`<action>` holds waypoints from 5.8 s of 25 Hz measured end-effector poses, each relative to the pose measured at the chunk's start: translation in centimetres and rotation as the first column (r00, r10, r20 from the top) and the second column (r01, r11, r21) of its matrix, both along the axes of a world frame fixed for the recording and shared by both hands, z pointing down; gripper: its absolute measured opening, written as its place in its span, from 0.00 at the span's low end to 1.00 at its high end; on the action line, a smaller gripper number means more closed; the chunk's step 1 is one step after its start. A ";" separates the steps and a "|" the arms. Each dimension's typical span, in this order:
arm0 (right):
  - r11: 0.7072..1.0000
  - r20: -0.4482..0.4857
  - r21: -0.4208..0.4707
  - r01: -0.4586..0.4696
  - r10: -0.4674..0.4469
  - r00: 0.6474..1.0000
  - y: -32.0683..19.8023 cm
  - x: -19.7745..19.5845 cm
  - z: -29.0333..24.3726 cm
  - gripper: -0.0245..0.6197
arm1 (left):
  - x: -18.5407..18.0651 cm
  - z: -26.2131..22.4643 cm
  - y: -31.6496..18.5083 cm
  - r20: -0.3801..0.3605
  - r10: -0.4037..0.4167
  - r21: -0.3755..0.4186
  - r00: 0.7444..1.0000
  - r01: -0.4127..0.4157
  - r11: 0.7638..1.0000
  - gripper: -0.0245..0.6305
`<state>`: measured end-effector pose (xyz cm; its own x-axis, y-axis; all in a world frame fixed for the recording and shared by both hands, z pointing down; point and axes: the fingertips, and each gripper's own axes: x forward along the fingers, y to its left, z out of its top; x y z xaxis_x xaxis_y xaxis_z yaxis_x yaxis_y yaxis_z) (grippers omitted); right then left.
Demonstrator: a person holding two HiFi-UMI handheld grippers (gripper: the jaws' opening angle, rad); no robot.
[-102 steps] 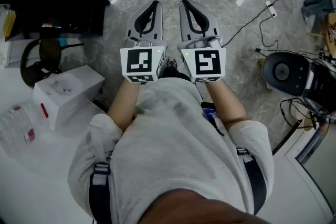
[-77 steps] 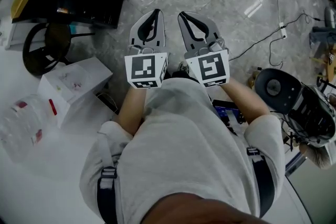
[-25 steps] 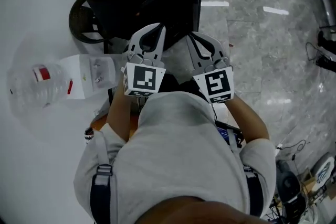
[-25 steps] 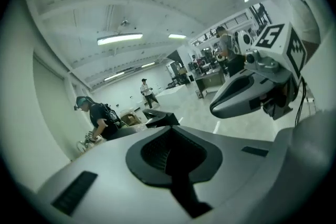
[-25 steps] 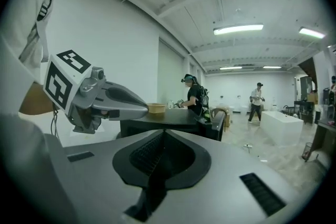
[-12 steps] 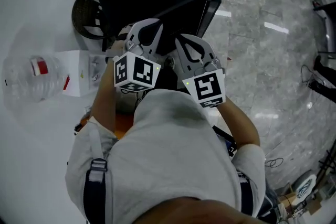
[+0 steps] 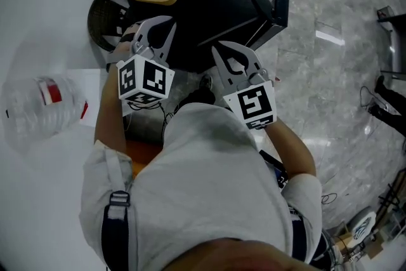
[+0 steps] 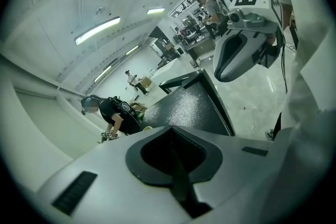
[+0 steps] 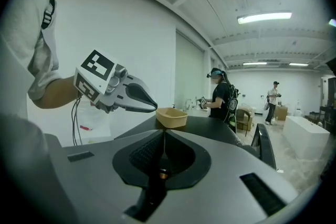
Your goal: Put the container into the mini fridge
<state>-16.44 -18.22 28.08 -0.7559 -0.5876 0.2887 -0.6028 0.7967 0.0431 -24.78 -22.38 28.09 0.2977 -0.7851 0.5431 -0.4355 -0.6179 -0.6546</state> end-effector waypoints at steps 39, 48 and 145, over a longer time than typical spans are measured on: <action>0.986 -0.050 -0.056 -0.157 0.154 0.987 -7.1 -6.0 2.0 0.10 | -11.9 6.6 -7.3 0.269 0.483 -0.463 0.833 -0.327 0.823 0.13; 0.980 -0.057 -0.061 -0.190 0.186 0.981 -7.2 -5.7 2.2 0.10 | -11.4 7.8 -7.2 0.261 0.522 -0.473 0.812 -0.364 0.802 0.13; 0.948 -0.078 0.085 -0.308 0.314 0.946 10.9 19.1 19.0 0.10 | 20.3 23.2 12.6 0.177 0.192 -0.261 0.965 -0.142 0.955 0.08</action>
